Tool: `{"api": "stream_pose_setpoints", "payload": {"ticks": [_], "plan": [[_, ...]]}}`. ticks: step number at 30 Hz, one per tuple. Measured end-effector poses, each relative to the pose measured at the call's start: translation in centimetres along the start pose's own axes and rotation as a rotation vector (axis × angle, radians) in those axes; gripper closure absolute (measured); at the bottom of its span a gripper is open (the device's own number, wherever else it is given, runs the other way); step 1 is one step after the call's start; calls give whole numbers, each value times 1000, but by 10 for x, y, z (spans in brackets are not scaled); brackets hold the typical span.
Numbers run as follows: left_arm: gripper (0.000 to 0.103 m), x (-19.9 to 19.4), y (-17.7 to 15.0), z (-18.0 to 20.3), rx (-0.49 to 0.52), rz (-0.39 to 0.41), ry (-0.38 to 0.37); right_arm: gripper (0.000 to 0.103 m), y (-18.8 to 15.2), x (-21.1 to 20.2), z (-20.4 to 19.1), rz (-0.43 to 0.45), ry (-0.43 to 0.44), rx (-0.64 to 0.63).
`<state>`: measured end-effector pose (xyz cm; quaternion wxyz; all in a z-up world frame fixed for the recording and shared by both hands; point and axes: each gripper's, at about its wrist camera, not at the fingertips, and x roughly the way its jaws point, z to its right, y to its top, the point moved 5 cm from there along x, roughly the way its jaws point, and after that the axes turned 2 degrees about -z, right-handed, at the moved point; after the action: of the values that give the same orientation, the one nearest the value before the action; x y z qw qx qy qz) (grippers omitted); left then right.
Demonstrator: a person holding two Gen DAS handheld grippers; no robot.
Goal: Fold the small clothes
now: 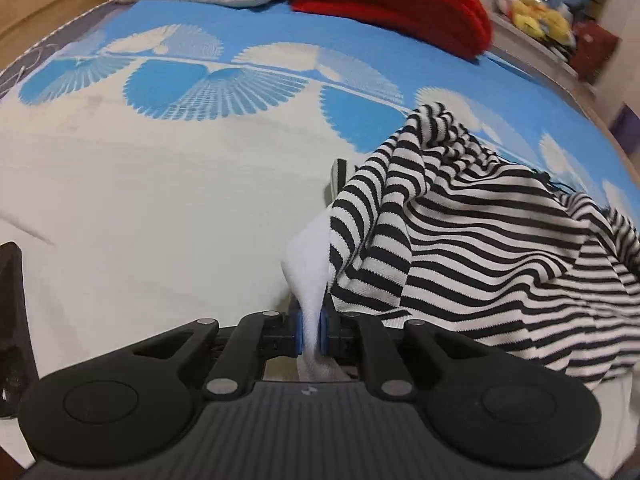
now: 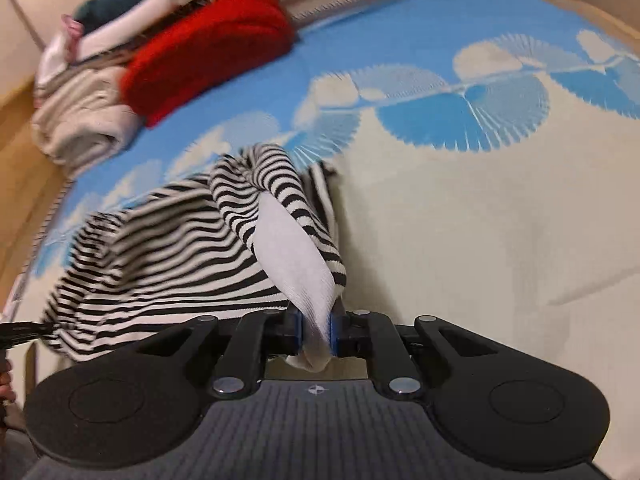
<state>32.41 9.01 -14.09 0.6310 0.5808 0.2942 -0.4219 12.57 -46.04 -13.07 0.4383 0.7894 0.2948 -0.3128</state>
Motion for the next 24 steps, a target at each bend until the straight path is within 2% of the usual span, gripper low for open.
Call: {"api": "stream_pose_setpoints", "payload": {"ticks": [2,4,5,6,7,8,9,11,13,14,16,19,21,22,24], "plan": [[94,0,-13,4,26,-20,-5,91,-3,-9,4,-5,-5,-24],[89,14,-22,5,40,-75,15,91,-9,0,13,-58,-45,-20],[75,20,-21,3,39,-86,41,86,-13,11,17,-104,-86,-37],[55,23,-17,-1,25,-87,79,67,-19,25,20,-164,-159,-77],[46,21,-12,-6,-2,-76,107,53,-23,35,23,-206,-230,-107],[32,16,-6,-11,-41,-50,120,27,-25,40,25,-219,-303,-139],[25,9,3,-15,-78,-11,115,20,-22,42,23,-194,-362,-177],[24,-8,23,-18,-139,85,105,20,-8,31,13,-87,-377,-242],[23,-17,44,-11,-151,162,69,20,13,17,3,46,-318,-197],[23,-20,56,-1,-139,187,42,20,24,12,-3,125,-282,-165],[23,-19,75,21,-98,230,-5,20,45,9,-23,216,-188,-155],[23,1,93,66,19,223,-83,20,67,18,-73,331,-81,-260],[22,24,100,96,142,195,-92,24,70,42,-101,321,-69,-367],[22,34,101,105,180,191,-86,27,69,60,-110,283,-82,-412],[22,56,101,120,243,171,-85,49,62,103,-113,163,-146,-457]]}}
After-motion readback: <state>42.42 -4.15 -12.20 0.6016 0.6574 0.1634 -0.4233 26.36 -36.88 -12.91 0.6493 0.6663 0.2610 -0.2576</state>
